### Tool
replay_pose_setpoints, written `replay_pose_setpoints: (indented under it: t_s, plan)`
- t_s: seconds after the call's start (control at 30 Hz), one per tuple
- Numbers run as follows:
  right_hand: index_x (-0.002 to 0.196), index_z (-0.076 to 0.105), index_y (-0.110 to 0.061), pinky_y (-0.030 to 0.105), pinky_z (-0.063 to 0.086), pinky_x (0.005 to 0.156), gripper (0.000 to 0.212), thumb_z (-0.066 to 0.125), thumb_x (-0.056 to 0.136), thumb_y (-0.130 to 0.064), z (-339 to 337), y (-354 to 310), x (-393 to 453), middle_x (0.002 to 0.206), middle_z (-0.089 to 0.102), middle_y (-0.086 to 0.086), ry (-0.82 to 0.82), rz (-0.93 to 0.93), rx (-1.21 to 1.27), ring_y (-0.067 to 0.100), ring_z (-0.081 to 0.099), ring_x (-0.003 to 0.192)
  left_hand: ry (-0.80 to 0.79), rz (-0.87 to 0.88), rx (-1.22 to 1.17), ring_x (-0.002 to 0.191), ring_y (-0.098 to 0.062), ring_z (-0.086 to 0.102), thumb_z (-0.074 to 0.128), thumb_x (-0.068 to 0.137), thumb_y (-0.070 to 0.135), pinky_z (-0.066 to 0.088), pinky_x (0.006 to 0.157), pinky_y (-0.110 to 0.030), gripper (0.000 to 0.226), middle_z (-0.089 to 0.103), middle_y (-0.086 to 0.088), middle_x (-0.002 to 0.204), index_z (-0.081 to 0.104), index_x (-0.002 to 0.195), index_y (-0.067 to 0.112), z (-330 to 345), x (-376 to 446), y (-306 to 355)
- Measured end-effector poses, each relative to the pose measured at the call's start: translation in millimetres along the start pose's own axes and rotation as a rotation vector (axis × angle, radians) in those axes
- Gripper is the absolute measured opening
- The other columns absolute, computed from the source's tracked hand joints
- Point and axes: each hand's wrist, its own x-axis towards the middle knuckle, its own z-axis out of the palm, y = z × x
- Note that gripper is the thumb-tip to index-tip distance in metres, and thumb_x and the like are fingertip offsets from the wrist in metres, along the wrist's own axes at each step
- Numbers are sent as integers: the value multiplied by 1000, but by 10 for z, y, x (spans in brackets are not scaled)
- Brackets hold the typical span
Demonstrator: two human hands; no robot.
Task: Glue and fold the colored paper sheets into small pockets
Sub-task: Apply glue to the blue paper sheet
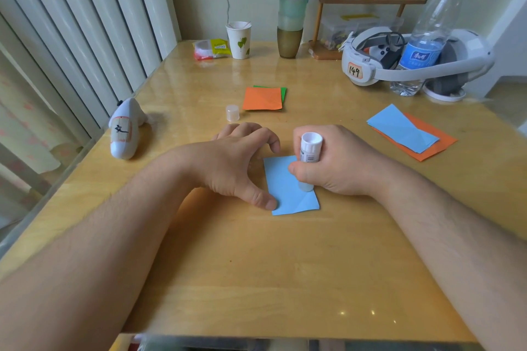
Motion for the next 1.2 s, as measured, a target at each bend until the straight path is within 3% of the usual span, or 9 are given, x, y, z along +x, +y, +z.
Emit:
replay_pose_setpoints:
  t_s: [0.2, 0.33, 0.4, 0.47, 0.57, 0.63, 0.8, 1.03, 1.2]
  plan:
    - [69, 45, -11, 37, 36, 59, 24, 63, 72, -28, -33, 43, 36, 63, 45, 2, 125, 1, 123, 16, 40, 62, 12, 19, 5, 129, -12, 23, 90, 61, 61, 27, 113, -35, 81, 31, 18, 138, 37, 122, 55, -6, 0, 9]
    - [67, 46, -16, 36, 37, 59, 24, 64, 73, -29, -5, -4, 40, 60, 45, -3, 178, -36, 188, 15, 41, 61, -14, 18, -53, 129, -10, 24, 91, 64, 55, 30, 107, -28, 76, 33, 19, 137, 42, 121, 54, -47, -17, -27]
    - [69, 50, -19, 36, 41, 61, 24, 66, 73, -36, 63, -48, 34, 60, 50, -7, 149, -56, 187, 14, 46, 62, -2, 18, -135, 124, -8, 29, 91, 71, 44, 33, 97, -20, 65, 41, 18, 129, 48, 119, 51, -75, -4, -72]
    - [70, 53, -20, 30, 41, 60, 25, 71, 77, -36, 130, -84, 28, 61, 52, -12, 108, -92, 179, 10, 47, 62, 56, 10, -195, 116, -12, 37, 87, 77, 37, 37, 90, -22, 51, 51, 14, 111, 53, 114, 48, -65, 39, -131]
    - [75, 56, -13, 15, 34, 55, 26, 79, 86, -20, 188, -98, 28, 60, 52, -17, 66, -127, 164, 4, 46, 59, 111, -38, -274, 107, -21, 50, 81, 74, 48, 49, 96, -42, 41, 61, 4, 102, 57, 107, 48, -34, 108, -189]
    - [76, 57, -13, 14, 34, 55, 25, 79, 86, -18, 212, -108, 29, 60, 52, -17, 47, -131, 167, 4, 45, 60, 110, -52, -295, 103, -19, 51, 80, 71, 53, 51, 97, -47, 42, 64, 3, 104, 58, 106, 47, -27, 115, -187]
    - [74, 56, -23, 19, 38, 57, 25, 79, 85, -25, 255, -127, 39, 64, 53, -14, 22, -124, 173, 6, 46, 63, 133, -31, -230, 111, -12, 39, 85, 76, 48, 40, 91, -30, 43, 58, 12, 104, 55, 107, 47, -21, 100, -187]
    - [77, 56, -23, 27, 41, 61, 23, 74, 80, -37, 260, -165, 23, 74, 60, 2, -22, -102, 165, 9, 48, 66, 128, -20, -167, 114, -8, 33, 86, 74, 47, 36, 88, -23, 46, 49, 26, 109, 53, 105, 48, -15, 73, -138]
    - [75, 55, -16, 21, 36, 56, 29, 80, 84, -27, 178, -178, 12, 63, 51, -12, -59, -88, 124, 7, 44, 62, 139, -13, -145, 111, -10, 34, 87, 72, 52, 37, 88, -23, 50, 49, 24, 106, 52, 108, 45, -3, 77, -150]
